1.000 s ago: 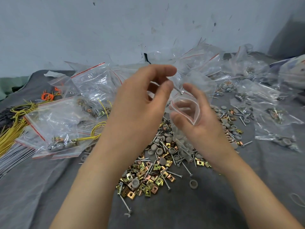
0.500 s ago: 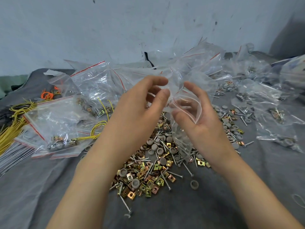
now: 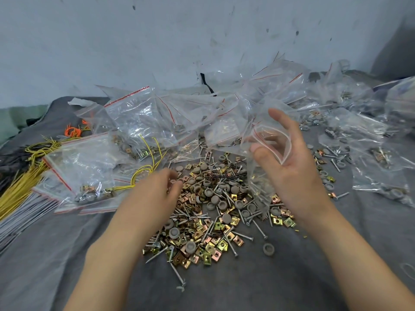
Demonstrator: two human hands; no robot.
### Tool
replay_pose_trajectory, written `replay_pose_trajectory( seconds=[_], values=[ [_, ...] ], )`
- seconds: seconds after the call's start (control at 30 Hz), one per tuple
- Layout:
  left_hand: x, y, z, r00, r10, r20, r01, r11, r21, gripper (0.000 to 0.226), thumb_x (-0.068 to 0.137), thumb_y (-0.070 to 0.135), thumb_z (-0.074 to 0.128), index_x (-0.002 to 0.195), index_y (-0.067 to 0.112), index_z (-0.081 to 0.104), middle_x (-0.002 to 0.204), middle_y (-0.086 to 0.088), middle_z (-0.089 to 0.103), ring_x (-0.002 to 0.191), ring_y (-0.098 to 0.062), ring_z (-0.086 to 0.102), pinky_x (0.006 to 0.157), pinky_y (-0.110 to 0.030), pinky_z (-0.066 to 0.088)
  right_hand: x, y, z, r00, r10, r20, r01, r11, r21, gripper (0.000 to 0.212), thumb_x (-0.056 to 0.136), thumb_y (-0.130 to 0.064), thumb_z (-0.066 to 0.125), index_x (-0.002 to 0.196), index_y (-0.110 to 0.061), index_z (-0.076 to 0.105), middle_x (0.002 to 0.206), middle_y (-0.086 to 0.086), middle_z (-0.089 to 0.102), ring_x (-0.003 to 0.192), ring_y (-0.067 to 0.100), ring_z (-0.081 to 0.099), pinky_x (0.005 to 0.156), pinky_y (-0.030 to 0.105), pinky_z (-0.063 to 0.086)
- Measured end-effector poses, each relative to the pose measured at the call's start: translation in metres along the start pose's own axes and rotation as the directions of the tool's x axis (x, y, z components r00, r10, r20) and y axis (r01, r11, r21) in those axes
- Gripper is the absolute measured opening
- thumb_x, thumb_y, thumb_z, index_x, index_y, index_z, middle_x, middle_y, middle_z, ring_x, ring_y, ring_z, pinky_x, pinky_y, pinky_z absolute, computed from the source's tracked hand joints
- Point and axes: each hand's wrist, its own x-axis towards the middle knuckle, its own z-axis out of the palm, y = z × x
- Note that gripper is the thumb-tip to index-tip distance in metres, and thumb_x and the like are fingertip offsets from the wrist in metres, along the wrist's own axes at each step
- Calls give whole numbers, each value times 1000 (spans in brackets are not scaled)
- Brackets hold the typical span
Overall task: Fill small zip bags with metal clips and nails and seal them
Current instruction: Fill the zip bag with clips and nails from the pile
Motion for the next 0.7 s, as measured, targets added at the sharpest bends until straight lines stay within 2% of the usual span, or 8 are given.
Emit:
replay_pose_trajectory(
  seconds=[0.1, 0.23, 0.4, 0.47, 0.6, 0.7],
  values=[
    [-6, -10, -6, 997, -68, 37, 66, 997, 48, 30, 99, 43, 49, 119, 24, 60, 110, 0, 67, 100, -20, 61, 86, -38, 50, 0, 1, -2, 1000, -12, -18, 11, 1000, -7, 57, 89, -31, 65, 138, -47, 41, 116, -4, 67, 114, 3, 61, 88, 11, 46],
    [-19, -17, -17, 993, -111, 35, 109, 992, 69, 28, 98, 44, 48, 116, 27, 59, 114, 1, 67, 104, -21, 60, 84, -35, 46, 0, 2, -4, 1000, -10, -11, 10, 1000, -1, 58, 89, -31, 66, 140, -45, 41, 116, -5, 66, 116, 4, 60, 90, 10, 45],
    [-31, -25, -29, 957, -259, 132, 234, 956, 175, 49, 95, 57, 46, 132, 26, 52, 134, -4, 58, 118, -22, 57, 95, -36, 47, -1, 0, -4, 1000, -13, -2, 13, 1000, -17, 57, 90, -30, 65, 139, -45, 40, 116, -5, 66, 115, 2, 60, 89, 8, 44],
    [-33, -27, -28, 935, -313, 165, 278, 939, 204, 56, 94, 62, 42, 136, 25, 48, 138, -7, 54, 122, -24, 55, 97, -38, 46, -1, 0, -4, 1000, -5, 7, 6, 1000, -29, 57, 92, -30, 64, 140, -45, 39, 118, -5, 65, 116, 1, 59, 90, 10, 45],
    [-31, -25, -19, 924, -352, 152, 316, 924, 217, 61, 92, 70, 31, 129, 27, 52, 136, -11, 52, 124, -31, 52, 100, -46, 45, -2, -3, -2, 1000, 0, 14, 1, 999, -41, 55, 93, -31, 63, 139, -48, 38, 118, -7, 65, 117, 2, 59, 96, 22, 43],
    [-27, -21, -11, 933, -338, 123, 304, 924, 233, 55, 95, 66, 28, 126, 29, 53, 133, -13, 51, 125, -35, 47, 101, -47, 43, -3, -3, -1, 1000, 4, 31, -2, 999, -53, 56, 96, -28, 63, 141, -46, 37, 118, -7, 65, 116, 2, 60, 95, 23, 44]
  ],
)
